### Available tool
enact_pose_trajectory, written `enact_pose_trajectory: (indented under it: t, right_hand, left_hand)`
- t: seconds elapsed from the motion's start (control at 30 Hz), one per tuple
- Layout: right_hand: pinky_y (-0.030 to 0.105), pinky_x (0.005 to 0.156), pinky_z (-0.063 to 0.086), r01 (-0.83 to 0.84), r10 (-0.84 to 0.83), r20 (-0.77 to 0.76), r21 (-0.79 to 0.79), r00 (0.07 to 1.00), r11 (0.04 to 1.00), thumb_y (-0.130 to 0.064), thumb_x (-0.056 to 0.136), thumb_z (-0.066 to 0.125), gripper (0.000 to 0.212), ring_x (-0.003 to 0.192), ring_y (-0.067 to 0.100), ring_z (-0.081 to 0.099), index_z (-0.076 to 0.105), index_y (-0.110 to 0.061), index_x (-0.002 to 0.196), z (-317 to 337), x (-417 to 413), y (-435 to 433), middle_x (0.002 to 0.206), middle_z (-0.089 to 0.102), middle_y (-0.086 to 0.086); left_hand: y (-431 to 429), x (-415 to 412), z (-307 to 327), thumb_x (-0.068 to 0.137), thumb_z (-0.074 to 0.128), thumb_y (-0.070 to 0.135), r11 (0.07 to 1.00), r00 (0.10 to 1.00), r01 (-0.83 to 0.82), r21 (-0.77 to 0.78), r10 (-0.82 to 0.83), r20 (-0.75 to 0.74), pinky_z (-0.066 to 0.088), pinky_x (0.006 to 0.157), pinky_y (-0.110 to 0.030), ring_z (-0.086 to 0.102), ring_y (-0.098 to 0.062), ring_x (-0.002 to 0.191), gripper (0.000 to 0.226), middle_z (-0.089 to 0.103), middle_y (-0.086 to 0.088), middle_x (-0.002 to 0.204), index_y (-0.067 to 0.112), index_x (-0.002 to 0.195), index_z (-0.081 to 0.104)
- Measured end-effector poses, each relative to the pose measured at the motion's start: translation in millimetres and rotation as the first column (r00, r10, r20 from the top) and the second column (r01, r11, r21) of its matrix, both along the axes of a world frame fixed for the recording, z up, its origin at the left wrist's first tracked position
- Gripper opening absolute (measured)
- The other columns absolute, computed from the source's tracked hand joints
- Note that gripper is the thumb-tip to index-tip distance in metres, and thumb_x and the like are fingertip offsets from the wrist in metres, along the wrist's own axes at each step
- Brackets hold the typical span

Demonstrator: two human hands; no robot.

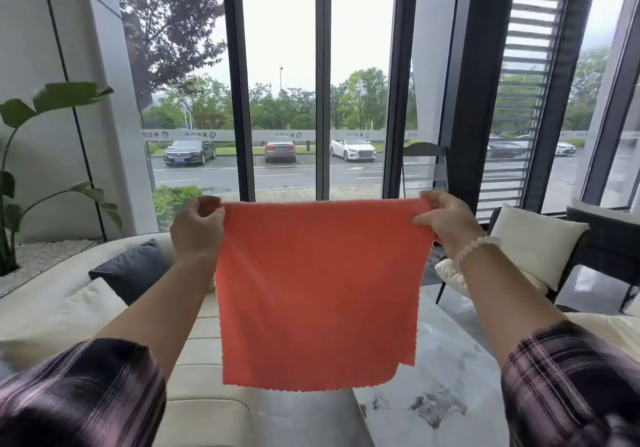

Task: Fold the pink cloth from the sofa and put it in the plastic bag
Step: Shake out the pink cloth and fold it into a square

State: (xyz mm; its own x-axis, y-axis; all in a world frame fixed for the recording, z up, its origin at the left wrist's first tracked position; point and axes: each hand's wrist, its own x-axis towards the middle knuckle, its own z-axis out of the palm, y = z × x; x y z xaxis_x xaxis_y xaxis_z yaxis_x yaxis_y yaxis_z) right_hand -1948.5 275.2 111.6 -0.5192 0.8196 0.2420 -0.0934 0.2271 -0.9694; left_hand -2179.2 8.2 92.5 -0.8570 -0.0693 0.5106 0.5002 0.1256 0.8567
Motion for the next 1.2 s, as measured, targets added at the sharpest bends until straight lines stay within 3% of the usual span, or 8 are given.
enact_pose_trajectory:
  t: [0.2,0.4,0.53,0.67,0.77,0.97,1.1,1.2]
  right_hand:
    - [0.021,0.060,0.050,0.127,-0.129,-0.004,0.191,0.992,0.973,0.002,0.078,0.067,0.023,0.073,0.012,0.060,0.066,-0.012,0.097,-3,-10,-5,0.083,0.065,-0.001]
    - [0.036,0.074,0.053,0.223,-0.242,0.012,0.352,0.970,0.909,-0.008,0.083,0.066,0.011,0.077,0.020,0.061,0.068,-0.007,0.093,-6,-14,-5,0.085,0.067,0.008]
    - [0.040,0.076,0.052,0.215,-0.246,0.039,0.367,0.968,0.905,-0.013,0.084,0.064,0.011,0.078,0.023,0.059,0.066,-0.007,0.092,-3,-17,0,0.086,0.066,0.010]
    - [0.041,0.076,0.051,0.145,-0.180,0.079,0.328,0.981,0.933,-0.018,0.087,0.060,0.018,0.079,0.022,0.057,0.061,-0.004,0.097,0,-20,9,0.089,0.063,0.011]
    - [0.041,0.078,0.050,0.112,-0.153,0.143,0.256,0.978,0.960,-0.020,0.087,0.054,0.019,0.085,0.023,0.057,0.057,-0.008,0.103,1,-22,19,0.094,0.062,0.009]
    - [0.043,0.088,0.052,0.083,-0.120,0.304,0.133,0.945,0.988,-0.021,0.087,0.057,0.027,0.094,0.027,0.062,0.060,-0.005,0.108,-14,-29,31,0.103,0.065,0.013]
    - [0.036,0.086,0.047,-0.036,-0.022,0.457,0.118,0.889,0.992,-0.024,0.089,0.058,0.018,0.089,0.024,0.055,0.067,-0.010,0.096,-22,-34,28,0.093,0.061,0.007]
    - [0.037,0.082,0.050,-0.039,0.012,0.399,0.061,0.917,0.997,-0.026,0.085,0.061,0.025,0.090,0.022,0.056,0.064,-0.011,0.105,-19,-38,18,0.095,0.060,0.004]
  left_hand:
    - [-8,-6,0,0.082,0.065,0.025,0.998,0.995,-0.036,0.059,0.041,-0.096,0.047,0.085,-0.032,0.057,-0.017,0.084,0.013,0.064,0.001,0.090,0.017,0.092,0.065]
    - [-7,-8,-3,0.079,0.063,0.008,0.997,0.982,-0.070,-0.018,0.066,-0.175,0.044,0.087,-0.030,0.060,-0.022,0.089,0.029,0.069,-0.010,0.099,0.011,0.107,0.062]
    - [-6,-12,-5,0.084,0.060,0.007,0.972,0.976,-0.116,-0.205,0.074,-0.204,0.047,0.093,-0.037,0.063,-0.033,0.101,0.030,0.071,-0.017,0.109,0.007,0.113,0.067]
    - [-3,-15,-6,0.087,0.060,0.014,0.932,0.979,-0.129,-0.340,0.065,-0.194,0.047,0.082,-0.036,0.063,-0.035,0.096,0.019,0.071,-0.019,0.103,0.005,0.100,0.071]
    - [2,-22,-6,0.091,0.054,0.026,0.895,0.995,-0.086,-0.437,0.060,-0.074,0.040,0.087,-0.040,0.052,-0.036,0.101,0.026,0.061,-0.027,0.109,0.003,0.098,0.064]
    - [21,-20,-16,0.093,0.046,0.033,0.938,0.993,0.041,-0.344,0.000,0.118,0.037,0.073,-0.037,0.050,-0.030,0.083,0.032,0.061,-0.017,0.092,0.004,0.094,0.057]
    - [36,-14,-17,0.090,0.052,0.037,0.929,0.989,0.078,-0.362,-0.026,0.145,0.039,0.073,-0.035,0.052,-0.029,0.083,0.027,0.060,-0.012,0.089,0.010,0.087,0.055]
    - [52,-4,-8,0.087,0.058,0.037,0.929,0.978,0.162,-0.332,-0.107,0.178,0.049,0.078,-0.039,0.057,-0.029,0.086,0.027,0.063,-0.011,0.092,0.011,0.090,0.059]
